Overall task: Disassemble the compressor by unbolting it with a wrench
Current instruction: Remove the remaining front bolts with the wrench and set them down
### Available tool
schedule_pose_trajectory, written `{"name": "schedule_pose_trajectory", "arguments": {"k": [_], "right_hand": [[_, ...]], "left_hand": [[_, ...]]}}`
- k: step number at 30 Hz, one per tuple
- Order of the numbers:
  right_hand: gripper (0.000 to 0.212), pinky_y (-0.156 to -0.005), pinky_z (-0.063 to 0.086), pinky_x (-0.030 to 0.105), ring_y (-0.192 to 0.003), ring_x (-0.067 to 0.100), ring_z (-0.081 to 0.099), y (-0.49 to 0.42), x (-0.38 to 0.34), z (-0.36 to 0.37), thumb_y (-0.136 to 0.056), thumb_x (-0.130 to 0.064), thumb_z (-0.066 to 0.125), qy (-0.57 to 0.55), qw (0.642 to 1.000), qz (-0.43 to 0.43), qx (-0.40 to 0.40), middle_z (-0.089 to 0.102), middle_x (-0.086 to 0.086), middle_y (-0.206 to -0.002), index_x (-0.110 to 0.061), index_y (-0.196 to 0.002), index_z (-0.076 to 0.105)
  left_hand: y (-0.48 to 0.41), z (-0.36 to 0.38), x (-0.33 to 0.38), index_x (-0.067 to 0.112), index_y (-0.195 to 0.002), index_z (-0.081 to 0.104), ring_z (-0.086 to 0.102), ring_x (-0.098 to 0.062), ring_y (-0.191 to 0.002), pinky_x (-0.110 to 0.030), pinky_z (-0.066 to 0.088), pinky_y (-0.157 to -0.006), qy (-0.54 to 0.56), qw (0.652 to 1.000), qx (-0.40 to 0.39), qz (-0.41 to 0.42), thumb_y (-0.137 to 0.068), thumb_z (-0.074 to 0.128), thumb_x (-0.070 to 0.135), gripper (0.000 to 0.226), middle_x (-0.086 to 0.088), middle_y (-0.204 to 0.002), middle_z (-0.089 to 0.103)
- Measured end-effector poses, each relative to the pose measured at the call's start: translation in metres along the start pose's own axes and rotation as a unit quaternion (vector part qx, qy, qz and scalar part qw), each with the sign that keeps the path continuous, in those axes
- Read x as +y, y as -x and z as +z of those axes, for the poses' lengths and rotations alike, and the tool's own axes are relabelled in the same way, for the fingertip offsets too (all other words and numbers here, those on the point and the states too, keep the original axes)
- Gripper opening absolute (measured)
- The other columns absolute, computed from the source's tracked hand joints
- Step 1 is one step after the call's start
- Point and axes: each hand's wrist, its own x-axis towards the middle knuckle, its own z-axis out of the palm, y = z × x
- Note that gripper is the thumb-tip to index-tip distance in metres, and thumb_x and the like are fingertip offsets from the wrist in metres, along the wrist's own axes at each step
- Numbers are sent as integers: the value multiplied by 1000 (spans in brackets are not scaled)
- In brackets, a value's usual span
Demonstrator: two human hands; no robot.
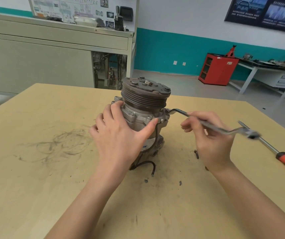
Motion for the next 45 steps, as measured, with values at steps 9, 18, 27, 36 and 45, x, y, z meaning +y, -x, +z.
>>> {"name": "schedule_pose_trajectory", "arguments": {"k": [9, 18, 27, 36, 45], "right_hand": [[30, -36, 28, 17, -37, 10, 37, -41, 74, 23, -78, -13, 42, -523, 688, 503, -15, 43, 0, -44, -8, -58, 63], [31, -76, 56, 36, -91, 24, 66, -80, 103, 78, -78, -24, 49, -435, 724, 509, -165, 69, 8, -95, -9, -94, 70], [28, -45, 43, 14, -49, 8, 59, -84, 65, -12, -90, -26, 52, -378, 837, 385, -90, 68, -1, -61, -14, -72, 71], [20, -72, 55, 30, -76, 26, 69, -32, -11, 1, -87, -12, 64, 162, 974, -154, -42, 71, 18, -87, 7, -89, 71], [34, -69, 57, 27, -76, 27, 72, -9, -22, 6, -91, -22, 58, 235, 941, -237, -56, 72, 19, -87, 7, -84, 72]], "left_hand": [[-1, 0, 0, 19, -133, 42, 45, -29, -122, -43, 30, -93, -8, 1000, -3, 3, -61, 26, 87, 99, -2, -132, 52], [0, -1, 1, 20, -134, 42, 44, -27, -126, -42, 29, -96, -19, 1000, -9, -2, -59, 24, 87, 102, 0, -134, 51], [1, 0, 0, 20, -133, 42, 45, -29, -124, -43, 30, -94, -1, 1000, -1, -1, -61, 27, 87, 100, -3, -134, 52], [1, 0, 0, 20, -133, 41, 46, -32, -124, -45, 32, -94, 2, 1000, 3, -1, -61, 27, 88, 99, -5, -134, 52], [0, 2, -1, 18, -132, 43, 48, -33, -122, -46, 34, -93, 8, 1000, 14, 3, -63, 30, 87, 98, -6, -131, 54]]}}
